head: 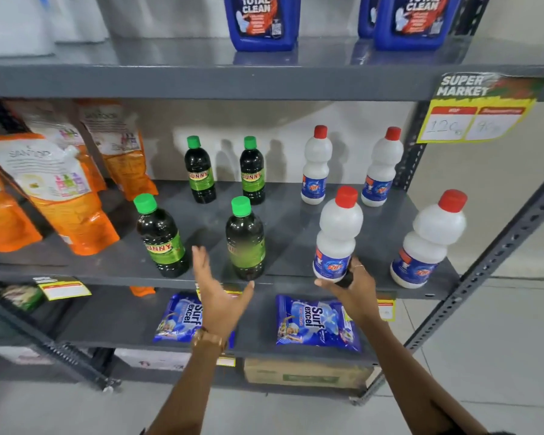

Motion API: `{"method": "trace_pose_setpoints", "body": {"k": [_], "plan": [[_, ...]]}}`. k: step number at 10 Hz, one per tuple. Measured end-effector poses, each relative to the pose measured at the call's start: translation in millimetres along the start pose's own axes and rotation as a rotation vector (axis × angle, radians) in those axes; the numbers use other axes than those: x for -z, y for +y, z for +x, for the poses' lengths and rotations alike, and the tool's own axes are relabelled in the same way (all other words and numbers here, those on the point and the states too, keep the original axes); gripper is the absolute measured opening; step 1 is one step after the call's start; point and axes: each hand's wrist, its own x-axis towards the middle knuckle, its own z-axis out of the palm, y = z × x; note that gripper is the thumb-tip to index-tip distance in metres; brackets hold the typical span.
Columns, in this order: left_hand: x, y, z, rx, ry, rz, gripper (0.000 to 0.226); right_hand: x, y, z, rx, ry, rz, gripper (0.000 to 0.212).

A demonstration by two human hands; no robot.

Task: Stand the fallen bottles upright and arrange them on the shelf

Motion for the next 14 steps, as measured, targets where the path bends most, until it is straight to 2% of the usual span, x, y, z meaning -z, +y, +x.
{"method": "trace_pose_setpoints", "body": {"k": [1, 2, 3, 7, 10, 11, 12, 13, 14], "plan": [[7.5, -7.6, 30.1, 0.091, -0.265, 0.050, 0.103, -4.9, 2.6, 0.4, -0.017, -0.011, 0.006, 0.055], [-0.3, -11.2, 32.3, 0.082, -0.223, 0.135, 0.066, -5.5, 4.0, 0.7, -0.019, -0.014, 0.007, 0.054], [-7.8, -16.1, 21.2, 0.076, -0.098, 0.158, 0.056, -6.3, 7.0, 1.2, -0.019, -0.019, -0.008, 0.055], [-10.7, -24.4, 19.0, 0.032, -0.023, 0.207, 0.063, -6.9, 10.6, 1.9, -0.030, -0.033, -0.043, 0.060], [-5.0, -20.7, 19.0, 0.058, -0.100, 0.200, 0.062, -4.8, 5.7, -0.7, -0.063, -0.046, -0.065, 0.059], [-0.9, -21.1, 20.6, 0.047, -0.138, 0.195, 0.065, -0.4, 6.0, -0.5, -0.049, -0.080, -0.118, 0.065], [0.0, -17.6, 17.5, 0.055, -0.145, 0.197, 0.067, 5.1, 5.6, -6.0, -0.073, -0.133, -0.196, 0.085], [0.7, -11.0, 18.9, 0.082, -0.154, 0.150, 0.073, 15.2, -4.6, -12.6, -0.064, -0.121, -0.244, 0.096], [9.8, -4.3, 16.4, 0.167, -0.153, -0.004, 0.108, 36.3, -44.8, -23.4, 0.026, -0.104, -0.278, 0.046]]}}
